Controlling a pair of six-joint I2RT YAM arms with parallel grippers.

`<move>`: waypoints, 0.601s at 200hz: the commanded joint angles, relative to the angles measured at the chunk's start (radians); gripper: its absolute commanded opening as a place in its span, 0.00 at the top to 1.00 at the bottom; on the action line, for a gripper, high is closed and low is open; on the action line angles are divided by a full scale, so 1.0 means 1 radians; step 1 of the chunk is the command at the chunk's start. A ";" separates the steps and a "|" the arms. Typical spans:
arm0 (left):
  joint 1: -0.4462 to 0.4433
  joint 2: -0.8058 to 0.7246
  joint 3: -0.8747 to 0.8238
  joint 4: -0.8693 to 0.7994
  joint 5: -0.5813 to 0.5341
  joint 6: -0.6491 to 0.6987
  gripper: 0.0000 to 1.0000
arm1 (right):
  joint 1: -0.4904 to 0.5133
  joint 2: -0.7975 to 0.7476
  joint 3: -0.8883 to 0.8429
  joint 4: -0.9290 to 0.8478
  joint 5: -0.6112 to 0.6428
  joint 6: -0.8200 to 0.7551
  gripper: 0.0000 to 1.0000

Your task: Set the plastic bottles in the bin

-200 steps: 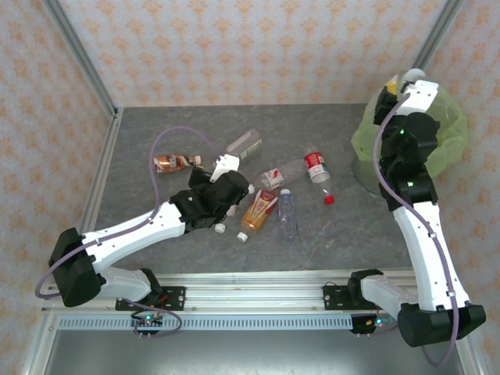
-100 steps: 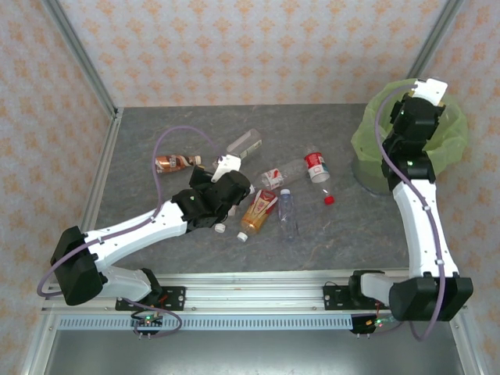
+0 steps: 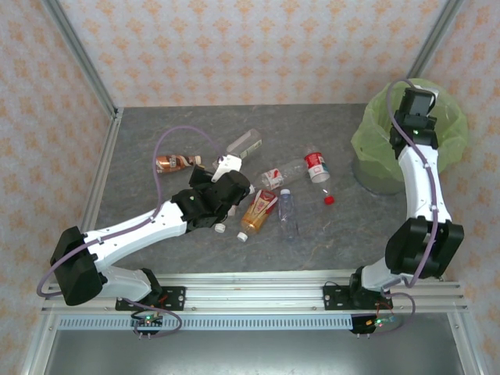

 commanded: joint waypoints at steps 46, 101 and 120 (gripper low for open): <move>0.032 -0.018 0.034 -0.080 0.096 -0.131 0.00 | -0.011 0.146 0.191 -0.265 -0.075 0.011 0.65; 0.104 -0.079 -0.066 -0.015 0.167 -0.328 0.00 | -0.011 0.168 0.265 -0.314 -0.085 0.061 0.49; 0.117 -0.089 -0.081 -0.002 0.148 -0.352 0.00 | -0.011 0.155 0.269 -0.317 -0.094 0.067 0.45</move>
